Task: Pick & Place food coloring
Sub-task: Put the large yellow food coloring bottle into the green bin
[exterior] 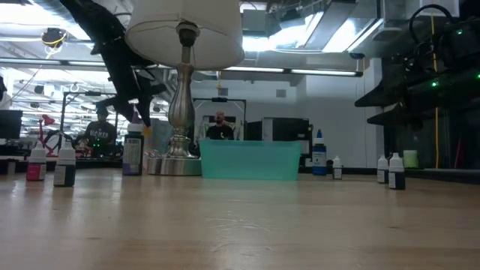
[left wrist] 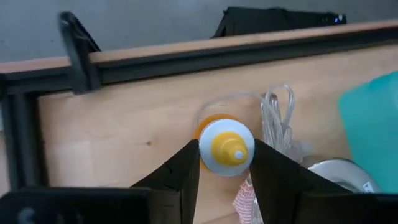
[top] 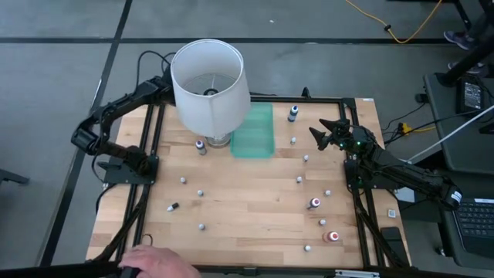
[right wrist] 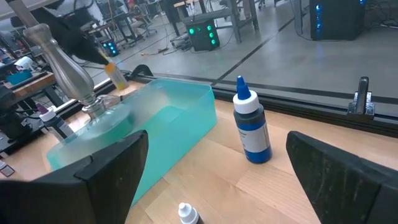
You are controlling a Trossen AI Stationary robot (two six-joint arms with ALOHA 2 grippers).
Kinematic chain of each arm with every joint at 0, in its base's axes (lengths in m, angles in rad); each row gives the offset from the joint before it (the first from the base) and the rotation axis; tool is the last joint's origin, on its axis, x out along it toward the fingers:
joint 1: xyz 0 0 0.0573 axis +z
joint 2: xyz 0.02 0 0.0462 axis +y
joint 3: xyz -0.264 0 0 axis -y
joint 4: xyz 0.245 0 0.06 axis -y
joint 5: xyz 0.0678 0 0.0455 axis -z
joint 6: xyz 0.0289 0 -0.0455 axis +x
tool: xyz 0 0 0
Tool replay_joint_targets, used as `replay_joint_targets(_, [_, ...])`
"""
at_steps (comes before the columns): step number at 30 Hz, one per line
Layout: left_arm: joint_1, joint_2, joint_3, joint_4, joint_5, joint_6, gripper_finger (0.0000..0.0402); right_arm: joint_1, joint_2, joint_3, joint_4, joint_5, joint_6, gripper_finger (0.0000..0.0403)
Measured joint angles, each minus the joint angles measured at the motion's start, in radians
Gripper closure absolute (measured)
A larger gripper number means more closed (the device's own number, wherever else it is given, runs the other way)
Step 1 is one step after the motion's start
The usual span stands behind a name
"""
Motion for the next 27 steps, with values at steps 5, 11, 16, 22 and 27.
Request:
replay_joint_targets(5, [0.029, -0.077, 0.0, -0.053, -0.009, -0.022, 0.0283, 0.0, 0.0, 0.0, 0.0, 0.0, 0.0, 0.0021])
replay_joint_targets(11, [0.058, -0.186, 0.0, -0.089, -0.044, -0.06, 0.0285, 0.0, 0.0, 0.0, -0.001, 0.0, 0.0, 0.0021])
replay_joint_targets(16, [0.077, -0.23, 0.0, -0.054, -0.004, -0.114, 0.0285, 0.0, 0.0, 0.0, -0.001, 0.0, 0.0, 0.0021])
replay_joint_targets(22, [0.077, -0.246, 0.0, -0.025, -0.009, -0.165, 0.0285, 0.0, 0.0, 0.0, -0.001, 0.0, 0.0, 0.0021])
replay_joint_targets(27, [0.077, -0.245, 0.0, -0.01, -0.018, -0.191, 0.0286, 0.0, 0.0, 0.0, -0.001, 0.0, 0.0, 0.0021])
